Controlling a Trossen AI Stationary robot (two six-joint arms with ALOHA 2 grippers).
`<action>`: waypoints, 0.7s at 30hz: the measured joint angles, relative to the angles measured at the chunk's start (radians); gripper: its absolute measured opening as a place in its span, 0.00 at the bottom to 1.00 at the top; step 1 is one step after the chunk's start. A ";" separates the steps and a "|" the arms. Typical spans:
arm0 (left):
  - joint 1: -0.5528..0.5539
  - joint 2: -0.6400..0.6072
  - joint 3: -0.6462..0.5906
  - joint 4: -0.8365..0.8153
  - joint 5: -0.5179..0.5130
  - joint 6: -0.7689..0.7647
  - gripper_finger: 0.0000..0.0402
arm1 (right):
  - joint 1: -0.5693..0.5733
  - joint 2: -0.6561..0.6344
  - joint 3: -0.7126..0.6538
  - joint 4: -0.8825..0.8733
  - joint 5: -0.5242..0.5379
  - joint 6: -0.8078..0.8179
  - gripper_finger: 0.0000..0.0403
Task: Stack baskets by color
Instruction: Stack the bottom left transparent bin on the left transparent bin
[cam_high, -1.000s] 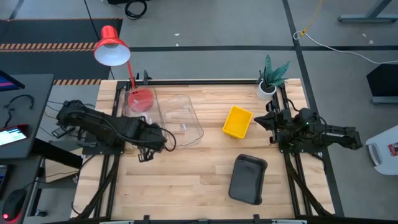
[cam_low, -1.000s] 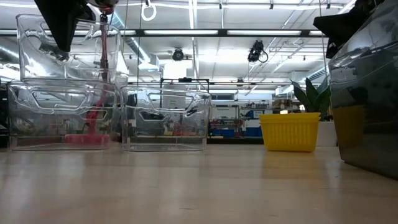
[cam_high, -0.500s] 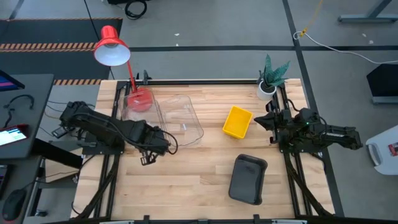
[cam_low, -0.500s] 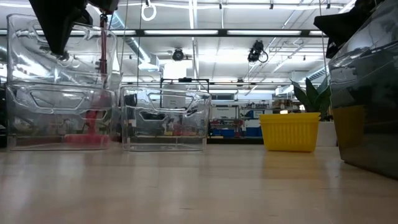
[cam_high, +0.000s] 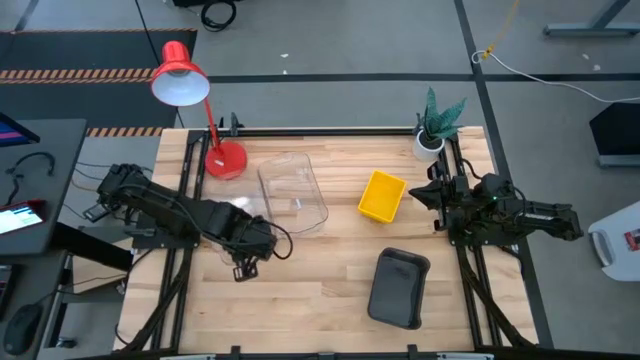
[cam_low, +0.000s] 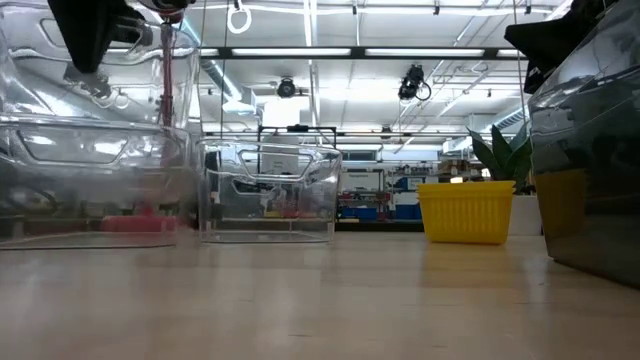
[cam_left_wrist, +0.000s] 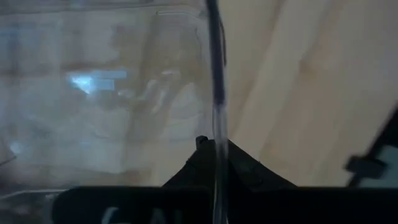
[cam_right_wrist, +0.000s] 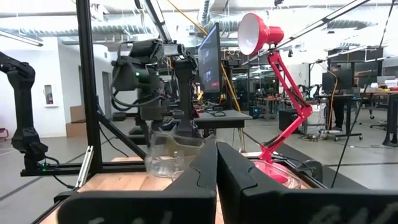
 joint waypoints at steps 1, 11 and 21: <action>-0.006 0.000 0.000 0.013 0.010 -0.015 0.03 | 0.000 0.000 0.000 0.000 0.000 0.000 0.01; -0.091 0.009 0.000 0.074 0.005 -0.132 0.06 | 0.000 0.000 0.000 -0.001 0.000 0.000 0.01; -0.126 0.012 0.017 0.056 -0.047 -0.162 0.30 | 0.000 0.000 -0.001 -0.016 0.000 0.022 0.01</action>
